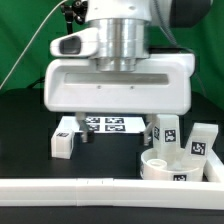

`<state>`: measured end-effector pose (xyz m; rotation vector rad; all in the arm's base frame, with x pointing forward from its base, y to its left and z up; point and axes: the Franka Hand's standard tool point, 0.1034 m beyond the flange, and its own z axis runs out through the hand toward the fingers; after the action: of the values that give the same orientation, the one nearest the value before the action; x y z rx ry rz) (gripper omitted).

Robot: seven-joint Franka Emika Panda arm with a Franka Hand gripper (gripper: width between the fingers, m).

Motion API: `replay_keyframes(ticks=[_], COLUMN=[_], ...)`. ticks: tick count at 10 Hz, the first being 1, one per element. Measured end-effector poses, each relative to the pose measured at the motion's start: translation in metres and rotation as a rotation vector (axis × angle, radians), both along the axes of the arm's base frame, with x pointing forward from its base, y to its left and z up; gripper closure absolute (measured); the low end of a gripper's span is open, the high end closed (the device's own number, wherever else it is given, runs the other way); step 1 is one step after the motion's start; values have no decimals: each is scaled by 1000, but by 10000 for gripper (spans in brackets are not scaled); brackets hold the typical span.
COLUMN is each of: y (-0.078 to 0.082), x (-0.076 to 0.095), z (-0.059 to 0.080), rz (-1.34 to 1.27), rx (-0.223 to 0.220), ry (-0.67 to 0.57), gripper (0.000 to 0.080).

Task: Assemble stool

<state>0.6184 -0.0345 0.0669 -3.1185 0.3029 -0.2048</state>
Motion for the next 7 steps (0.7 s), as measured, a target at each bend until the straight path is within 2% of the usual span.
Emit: replay_keyframes(ticks=[1,4,7], y=[-27,-86,-86], x=[-9,-34,-34], z=[-5,-14,-15], rz=[-4,77,53], rx=[-12,-63,-60], ry=[22,28,28], gripper=[150,150,150])
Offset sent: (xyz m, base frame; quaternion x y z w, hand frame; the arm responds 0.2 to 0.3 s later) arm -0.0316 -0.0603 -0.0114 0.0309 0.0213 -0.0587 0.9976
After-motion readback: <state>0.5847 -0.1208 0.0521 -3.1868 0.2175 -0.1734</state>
